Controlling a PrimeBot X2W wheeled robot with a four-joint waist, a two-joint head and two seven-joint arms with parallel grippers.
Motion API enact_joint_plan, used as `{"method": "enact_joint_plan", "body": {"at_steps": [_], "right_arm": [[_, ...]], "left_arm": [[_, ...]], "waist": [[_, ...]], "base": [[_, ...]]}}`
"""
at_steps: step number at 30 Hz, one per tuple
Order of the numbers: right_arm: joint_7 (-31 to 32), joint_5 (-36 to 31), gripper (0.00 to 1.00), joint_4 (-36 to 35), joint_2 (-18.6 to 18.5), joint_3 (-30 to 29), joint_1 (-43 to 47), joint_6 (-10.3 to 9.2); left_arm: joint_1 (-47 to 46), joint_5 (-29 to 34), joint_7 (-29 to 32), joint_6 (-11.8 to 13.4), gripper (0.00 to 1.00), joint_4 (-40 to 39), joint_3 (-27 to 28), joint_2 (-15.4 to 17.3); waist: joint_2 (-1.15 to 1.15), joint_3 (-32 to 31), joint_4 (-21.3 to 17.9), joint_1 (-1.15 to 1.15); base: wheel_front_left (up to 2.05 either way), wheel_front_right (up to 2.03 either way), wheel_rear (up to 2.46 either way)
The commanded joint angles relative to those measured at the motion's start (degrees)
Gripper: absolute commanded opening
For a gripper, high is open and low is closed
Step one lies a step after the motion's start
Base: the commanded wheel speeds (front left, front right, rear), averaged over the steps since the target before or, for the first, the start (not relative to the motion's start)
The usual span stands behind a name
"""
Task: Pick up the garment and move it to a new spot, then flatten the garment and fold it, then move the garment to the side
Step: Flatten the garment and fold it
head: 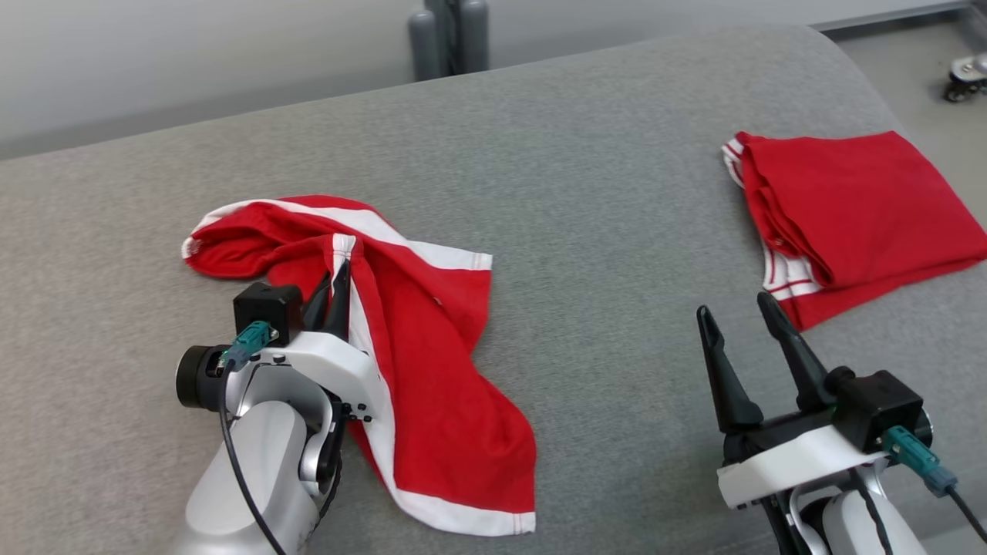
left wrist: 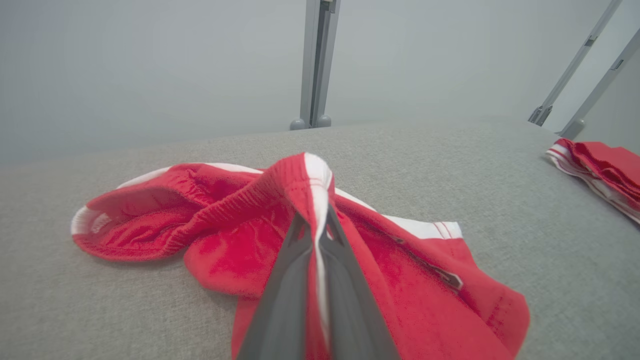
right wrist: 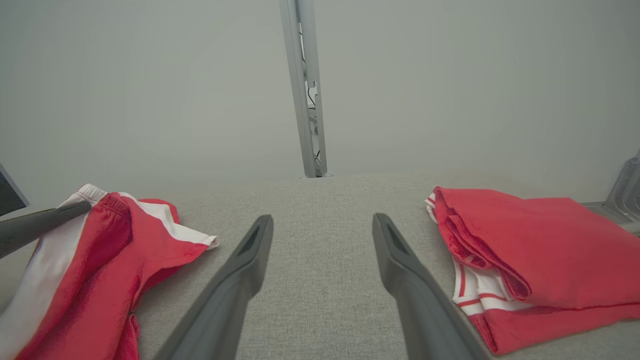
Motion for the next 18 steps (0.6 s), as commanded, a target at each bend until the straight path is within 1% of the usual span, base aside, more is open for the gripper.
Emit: {"method": "enact_joint_plan", "body": {"at_steps": [1, 3, 5, 6, 7, 10, 12, 18], "right_arm": [[0.3, 0.3, 1.0, 0.4, -0.2, 0.1, 0.9, -0.03], [0.6, 0.3, 1.0, 0.8, -0.2, 0.7, 1.2, -0.03], [0.9, 0.1, 1.0, 1.2, -0.2, 1.1, 1.7, -0.03], [1.1, 0.2, 1.0, 1.3, -0.2, 1.4, 1.8, -0.03], [1.1, 0.2, 1.0, 1.3, -0.2, 1.4, 1.8, -0.03], [1.6, 0.1, 1.0, 1.9, -0.2, 2.1, 2.0, -0.04], [2.0, 0.1, 1.0, 2.2, -0.3, 2.3, 2.2, -0.03], [3.2, 0.6, 1.0, 3.0, -0.6, 3.3, 3.0, -0.03]], "left_arm": [[0.9, -0.7, -0.5, -0.5, 0.0, -1.1, 0.4, 0.7], [1.9, -1.1, -0.6, -0.6, 0.0, -2.2, 0.6, 1.0], [2.9, -1.5, -1.0, -0.5, 0.03, -3.4, 0.9, 1.3], [3.4, -1.8, -1.0, -0.4, 0.03, -4.0, 1.1, 1.4], [3.4, -1.8, -1.0, -0.4, 0.03, -4.0, 1.1, 1.4], [5.8, -2.9, -1.3, 0.2, 0.03, -5.6, 2.1, 1.8], [7.4, -3.8, -1.0, 0.3, 0.0, -6.2, 2.6, 2.0], [11.2, -5.6, -0.1, 0.1, 0.0, -6.3, 2.9, 2.0]], "waist": [[0.0, -0.5, 2.2, 0.0], [0.0, -0.8, 3.9, 0.0], [0.0, -1.3, 5.8, 0.0], [0.0, -1.4, 6.7, 0.0], [0.0, -1.4, 6.7, 0.0], [0.0, -2.1, 9.4, 0.0], [0.0, -2.6, 11.2, 0.0], [0.0, -4.0, 15.8, 0.0]], "base": [[0.0, 0.0, 0.0], [0.0, 0.0, 0.0], [0.0, 0.0, 0.0], [0.0, 0.0, 0.0], [0.0, 0.0, 0.0], [0.0, 0.0, 0.0], [0.0, 0.0, 0.0], [0.0, 0.0, 0.0]]}}
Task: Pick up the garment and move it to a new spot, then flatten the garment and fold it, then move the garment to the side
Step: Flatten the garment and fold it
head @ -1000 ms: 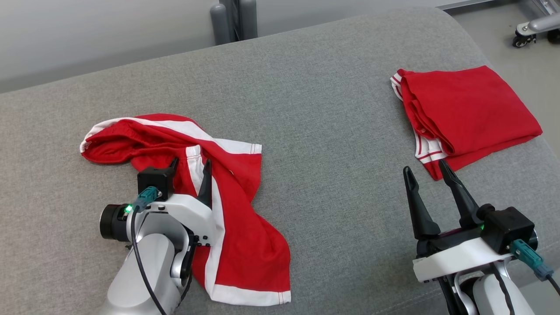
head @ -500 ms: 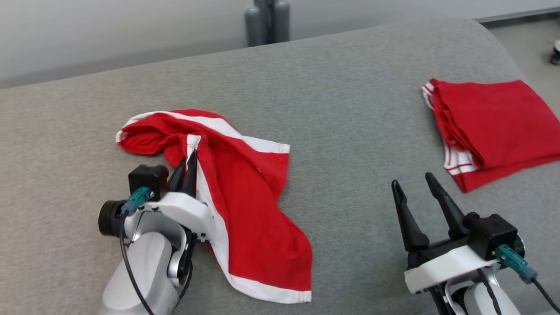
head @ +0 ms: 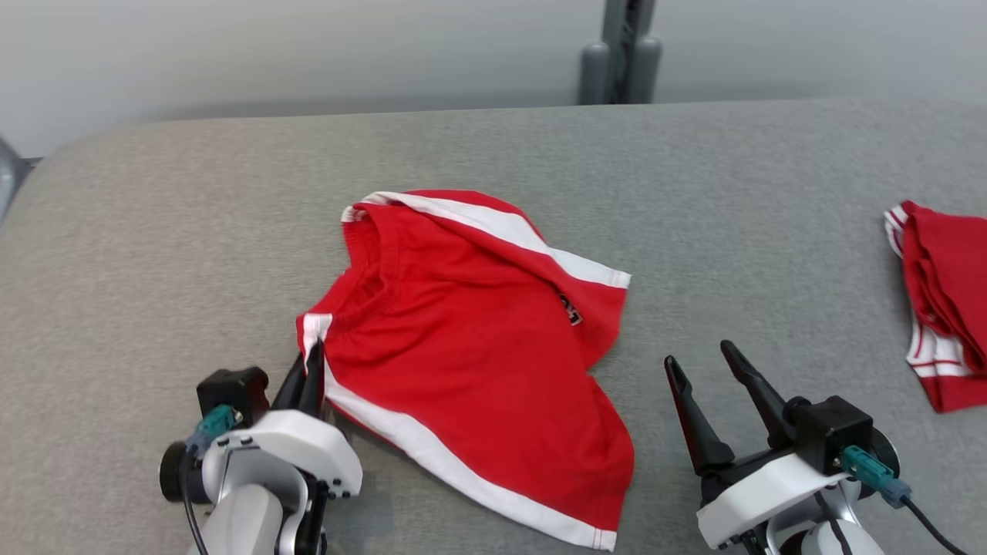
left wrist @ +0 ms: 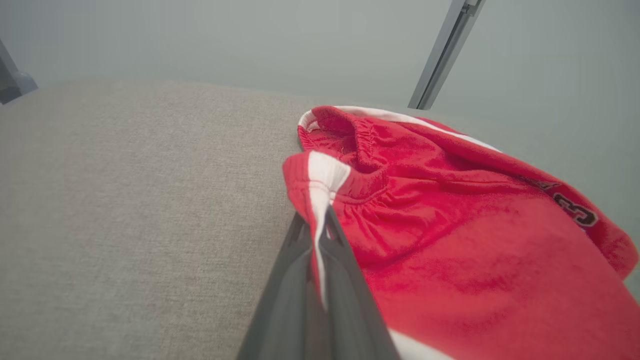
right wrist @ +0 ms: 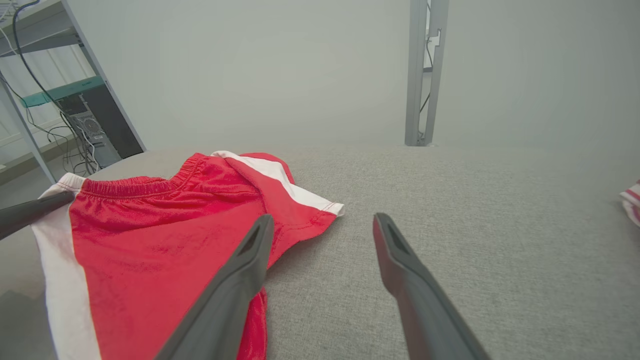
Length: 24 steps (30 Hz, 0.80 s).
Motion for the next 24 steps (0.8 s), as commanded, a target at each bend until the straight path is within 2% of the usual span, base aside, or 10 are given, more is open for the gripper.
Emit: {"method": "enact_joint_plan", "body": {"at_steps": [1, 6, 7, 8, 9, 15, 24], "right_arm": [[0.3, 0.3, 1.0, 0.2, -0.4, 0.2, 0.7, -0.03], [0.8, 0.3, 1.0, 0.3, -0.8, 0.2, 1.1, -0.03], [0.9, 0.3, 1.0, 0.2, -0.8, 0.2, 1.1, -0.03], [1.0, 0.3, 1.0, 0.2, -0.9, 0.3, 1.3, -0.03], [1.2, 0.3, 1.0, 0.1, -1.0, 0.4, 1.4, -0.03], [1.7, 0.6, 1.0, -0.1, -1.0, 0.6, 1.9, -0.03], [1.8, 1.3, 1.0, 0.2, -1.0, 2.0, 1.9, -0.03]], "left_arm": [[1.0, -0.3, 0.2, -0.2, 0.0, 0.1, -0.1, 0.3], [3.1, -0.9, 0.2, 0.2, 0.02, 0.9, -0.1, 0.4], [3.5, -1.0, 0.3, 0.5, 0.23, 1.1, -0.2, 0.4], [3.9, -0.8, 0.6, 0.5, 0.96, 1.3, -0.4, 0.5], [4.1, -0.9, 0.5, 0.5, 1.0, 1.4, -0.4, 0.6], [5.1, -1.4, -0.8, 0.9, 1.0, 1.0, 0.4, 1.5], [5.7, -1.8, -0.5, -0.1, 1.0, 0.8, 0.1, 3.0]], "waist": [[0.0, -1.2, 2.1, 0.0], [0.0, -2.0, 3.9, 0.0], [0.0, -2.1, 4.1, 0.0], [0.0, -2.2, 4.3, 0.0], [0.0, -2.3, 4.5, 0.0], [0.0, -3.1, 5.0, 0.0], [0.0, -3.8, 3.4, 0.0]], "base": [[0.0, 0.0, 0.0], [0.0, 0.0, 0.0], [0.0, 0.0, 0.0], [0.0, 0.0, 0.0], [0.0, 0.0, 0.0], [0.0, 0.0, 0.0], [0.0, 0.0, 0.0]]}}
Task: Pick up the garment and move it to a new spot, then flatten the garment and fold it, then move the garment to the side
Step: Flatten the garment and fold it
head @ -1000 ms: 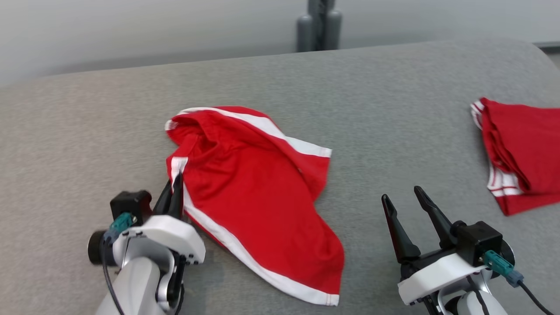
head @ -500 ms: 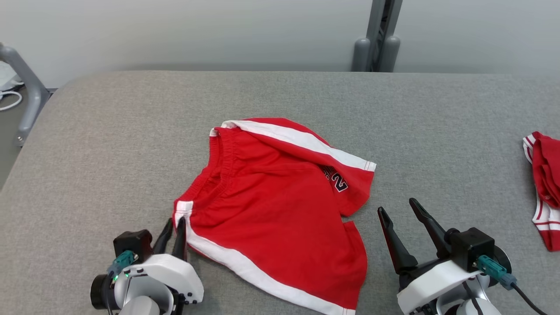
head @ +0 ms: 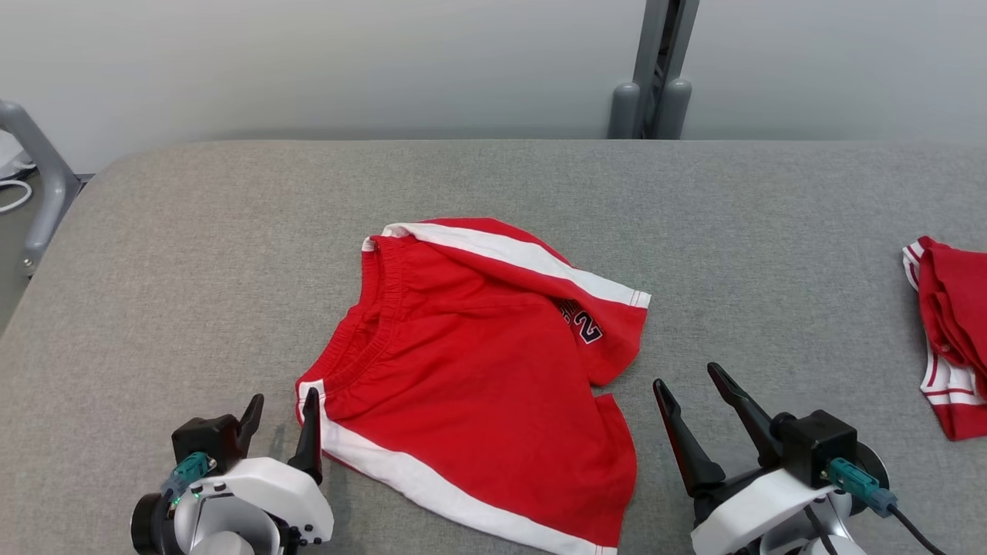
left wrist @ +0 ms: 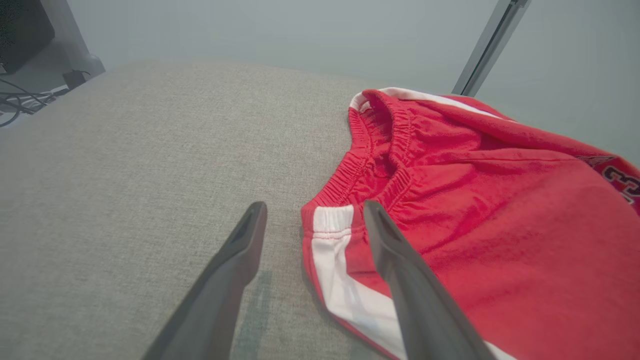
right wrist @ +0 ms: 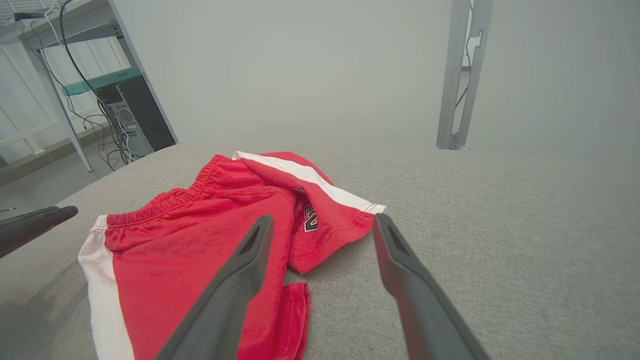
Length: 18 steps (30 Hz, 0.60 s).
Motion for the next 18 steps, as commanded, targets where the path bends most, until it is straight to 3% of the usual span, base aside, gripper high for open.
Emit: {"method": "enact_joint_plan", "body": {"at_steps": [1, 14, 15, 16, 18], "right_arm": [[-0.1, 0.5, 1.0, 0.2, -0.3, -0.1, 0.2, -0.04], [0.6, 1.1, 1.0, 1.0, 0.0, 1.1, 0.5, -0.04], [0.7, 1.0, 1.0, 1.1, 0.0, 1.2, 0.5, -0.04], [0.7, 1.2, 1.0, 1.2, 0.0, 1.3, 0.7, -0.04], [1.2, 2.1, 1.0, 1.4, 0.1, 1.7, 1.2, -0.04]], "left_arm": [[0.0, -0.3, 0.3, -0.1, 1.0, 0.1, 0.0, 0.4], [-3.9, -0.8, 3.8, -0.4, 1.0, 5.0, -0.1, 3.0], [-4.1, -1.0, 3.8, -0.5, 0.65, 5.5, 0.0, 3.0], [-4.2, -1.2, 3.9, -0.8, 0.0, 5.9, 0.1, 3.0], [-4.3, -1.7, 4.1, -1.1, 0.0, 6.7, 0.2, 3.1]], "waist": [[0.0, 0.0, -0.6, 0.0], [0.0, 2.1, -4.3, 0.0], [0.0, 2.2, -4.5, 0.0], [0.0, 2.1, -4.8, 0.0], [0.0, 2.0, -5.3, 0.0]], "base": [[0.0, 0.0, 0.0], [0.0, 0.0, 0.0], [0.0, 0.0, 0.0], [0.0, 0.0, 0.0], [0.0, 0.0, 0.0]]}}
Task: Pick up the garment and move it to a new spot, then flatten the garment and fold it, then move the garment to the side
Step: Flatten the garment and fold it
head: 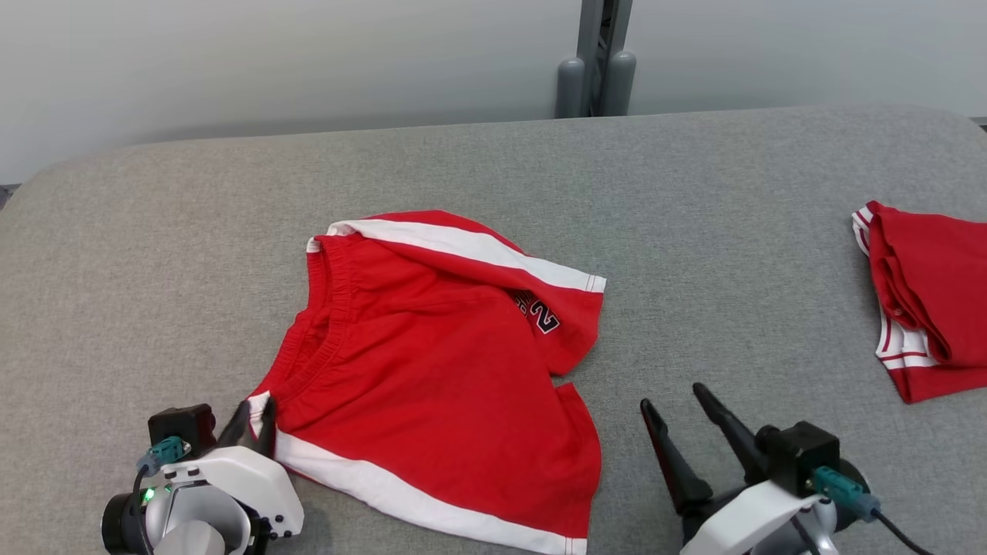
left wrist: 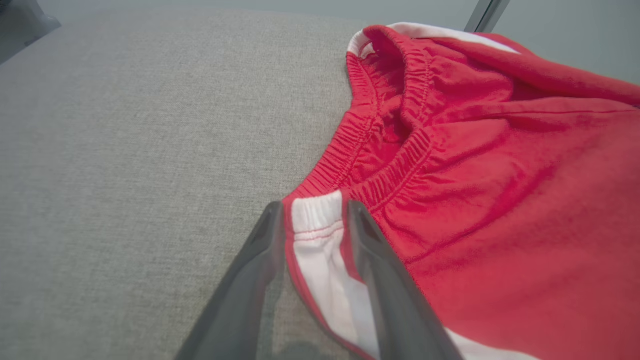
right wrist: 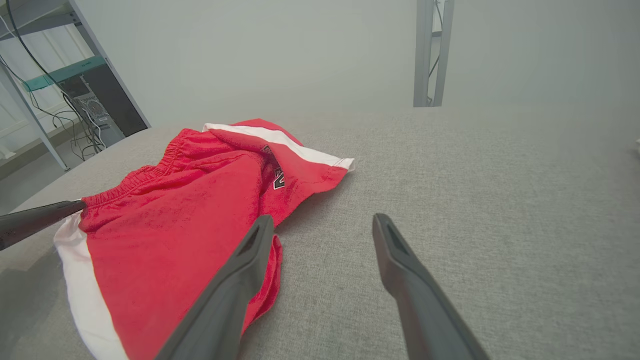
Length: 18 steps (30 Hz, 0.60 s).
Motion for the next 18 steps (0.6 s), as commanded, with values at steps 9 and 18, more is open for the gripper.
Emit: {"method": "enact_joint_plan", "body": {"at_steps": [9, 18], "right_arm": [[6.9, 10.9, 1.0, -0.8, -3.8, 10.1, 3.7, -0.03], [13.8, 21.8, 1.0, 1.2, -5.6, 14.2, 5.0, -0.03]], "left_arm": [[-0.8, -1.4, -3.0, -0.1, 0.0, -1.1, 0.8, -0.2], [0.1, -1.5, -3.3, 0.2, 0.0, -4.4, -0.1, -0.9]], "waist": [[0.0, -0.7, -0.1, 0.0], [0.0, -1.0, 2.0, 0.0]], "base": [[0.0, 0.0, 0.0], [0.0, 0.0, 0.0]]}}
